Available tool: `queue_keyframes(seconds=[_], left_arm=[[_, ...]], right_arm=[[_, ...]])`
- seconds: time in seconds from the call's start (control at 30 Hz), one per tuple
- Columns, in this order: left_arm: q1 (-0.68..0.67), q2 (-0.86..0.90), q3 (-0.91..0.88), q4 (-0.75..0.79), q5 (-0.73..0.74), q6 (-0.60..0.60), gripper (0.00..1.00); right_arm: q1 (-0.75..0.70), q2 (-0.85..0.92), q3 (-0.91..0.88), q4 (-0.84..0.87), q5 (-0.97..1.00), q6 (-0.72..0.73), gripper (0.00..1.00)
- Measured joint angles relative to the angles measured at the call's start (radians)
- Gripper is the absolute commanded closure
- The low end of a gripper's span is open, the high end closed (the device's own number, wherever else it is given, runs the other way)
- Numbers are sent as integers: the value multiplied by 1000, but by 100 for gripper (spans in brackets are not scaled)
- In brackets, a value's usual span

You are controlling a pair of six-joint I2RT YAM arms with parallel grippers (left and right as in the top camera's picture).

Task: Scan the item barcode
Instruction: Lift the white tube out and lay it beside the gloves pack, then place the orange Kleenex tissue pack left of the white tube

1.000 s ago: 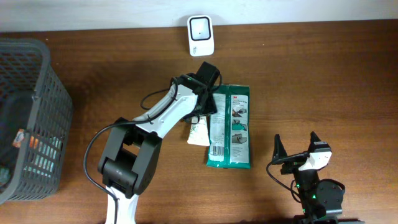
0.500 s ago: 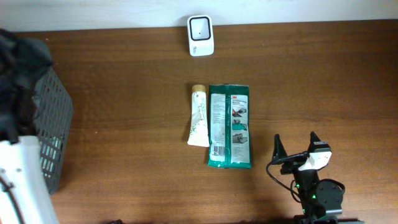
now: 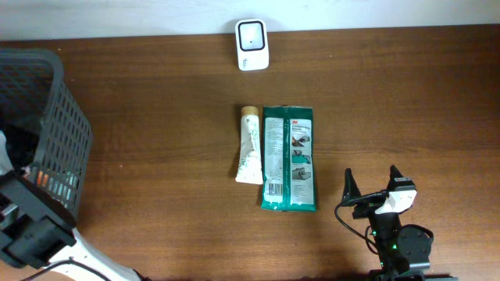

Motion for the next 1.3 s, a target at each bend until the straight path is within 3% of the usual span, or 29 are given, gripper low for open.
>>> queue_keyframes(seconds=[0.17, 0.2, 0.27, 0.4, 0.53, 0.63, 0.7, 0.77, 0.9, 1.03, 1.1, 1.3], left_arm=[[0, 115, 0, 1, -45, -3, 56], [0, 119, 0, 0, -65, -3, 64], [0, 121, 0, 3, -93, -5, 100], [-2, 123, 11, -7, -111, -10, 100], [0, 102, 105, -119, -100, -10, 100], [-17, -156, 171, -115, -41, 5, 100], [-123, -384, 209, -77, -24, 29, 100], [-314, -493, 214, -48, -77, 59, 100], [-677, -497, 162, -116, -67, 91, 100], [-996, -418, -149, -62, -48, 92, 100], [-1060, -358, -288, -29, -44, 92, 100], [-1075, -353, -387, -2, -44, 99, 100]], right_arm=[[0, 0, 0, 0, 0, 0, 2], [0, 0, 0, 0, 0, 0, 2], [0, 0, 0, 0, 0, 0, 2], [0, 0, 0, 0, 0, 0, 2], [0, 0, 0, 0, 0, 0, 1], [0, 0, 0, 0, 0, 0, 2], [0, 0, 0, 0, 0, 0, 2], [0, 0, 0, 0, 0, 0, 1], [0, 0, 0, 0, 0, 0, 2], [0, 0, 0, 0, 0, 0, 2], [0, 0, 0, 0, 0, 0, 2], [0, 0, 0, 0, 0, 0, 2]])
